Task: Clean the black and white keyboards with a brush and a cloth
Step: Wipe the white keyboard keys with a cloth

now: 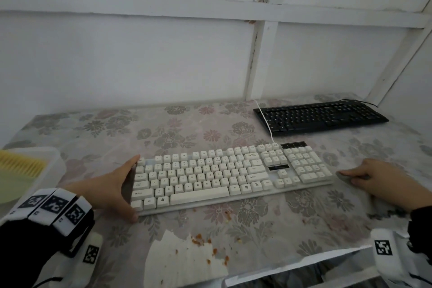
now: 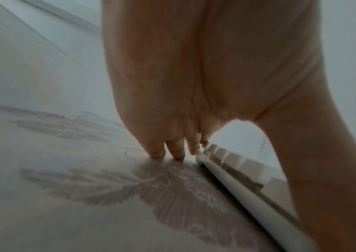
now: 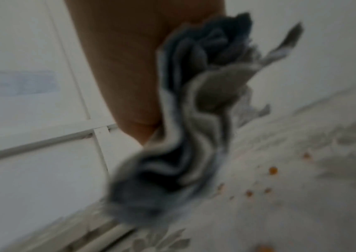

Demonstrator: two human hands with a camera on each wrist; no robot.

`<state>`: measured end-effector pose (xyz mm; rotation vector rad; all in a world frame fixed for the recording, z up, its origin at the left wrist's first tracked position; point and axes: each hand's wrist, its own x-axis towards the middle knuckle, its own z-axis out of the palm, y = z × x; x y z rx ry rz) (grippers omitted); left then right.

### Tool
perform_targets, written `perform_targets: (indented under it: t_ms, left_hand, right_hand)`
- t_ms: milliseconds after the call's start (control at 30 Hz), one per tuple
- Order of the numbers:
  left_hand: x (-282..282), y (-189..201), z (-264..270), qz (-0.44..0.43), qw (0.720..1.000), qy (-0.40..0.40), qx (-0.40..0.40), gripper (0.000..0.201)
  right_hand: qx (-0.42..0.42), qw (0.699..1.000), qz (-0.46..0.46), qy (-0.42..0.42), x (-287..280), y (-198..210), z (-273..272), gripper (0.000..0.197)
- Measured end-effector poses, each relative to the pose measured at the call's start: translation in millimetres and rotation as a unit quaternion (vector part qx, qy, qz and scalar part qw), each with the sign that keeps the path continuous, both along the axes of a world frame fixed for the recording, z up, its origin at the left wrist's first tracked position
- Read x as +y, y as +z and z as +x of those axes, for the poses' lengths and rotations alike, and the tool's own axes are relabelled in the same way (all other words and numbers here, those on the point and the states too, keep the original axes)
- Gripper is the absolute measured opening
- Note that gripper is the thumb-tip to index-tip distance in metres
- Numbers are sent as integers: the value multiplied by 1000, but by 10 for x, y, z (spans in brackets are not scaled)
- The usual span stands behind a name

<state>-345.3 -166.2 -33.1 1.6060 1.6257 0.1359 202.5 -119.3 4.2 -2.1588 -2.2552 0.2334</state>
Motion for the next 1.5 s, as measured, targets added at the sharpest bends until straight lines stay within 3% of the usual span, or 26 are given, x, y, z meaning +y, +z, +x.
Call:
perform_targets:
  t_ms: [200,367,767,900,1067,1167,1300,1500]
  left_hand:
    - [18,-10,-7,-1,1000,-2,8,172]
    - [8,-27,-18,-1,1000,3,7,170]
    - [4,-3,16,-2,1000,7,-4,171]
    - [6,3,9,-7,1000,7,-18,171]
    - [-9,20,29,-9,1000,6,-18,171]
    - [-7,30,34,-12,1000,3,-10,171]
    - [-17,56,47,-13,1000,2,-5,173]
    - [-6,44,37,-19,1000,9,-11,171]
  right_hand:
    - [86,994,15,60,-102,136,-397,32]
    - [17,992,5,122,-117,-12,-734,32]
    - [55,997,35,33,6,-63,-296,27]
    - [46,998,5,30,80,-18,-236,29]
    - [51,997,49,-35,169,48,-246,27]
    - [99,994,32,17,107,140,-554,29]
    - [142,981,-21,133,-46,321,-1366,37]
    - [131,913,-144,358,-333,438,-2770,57]
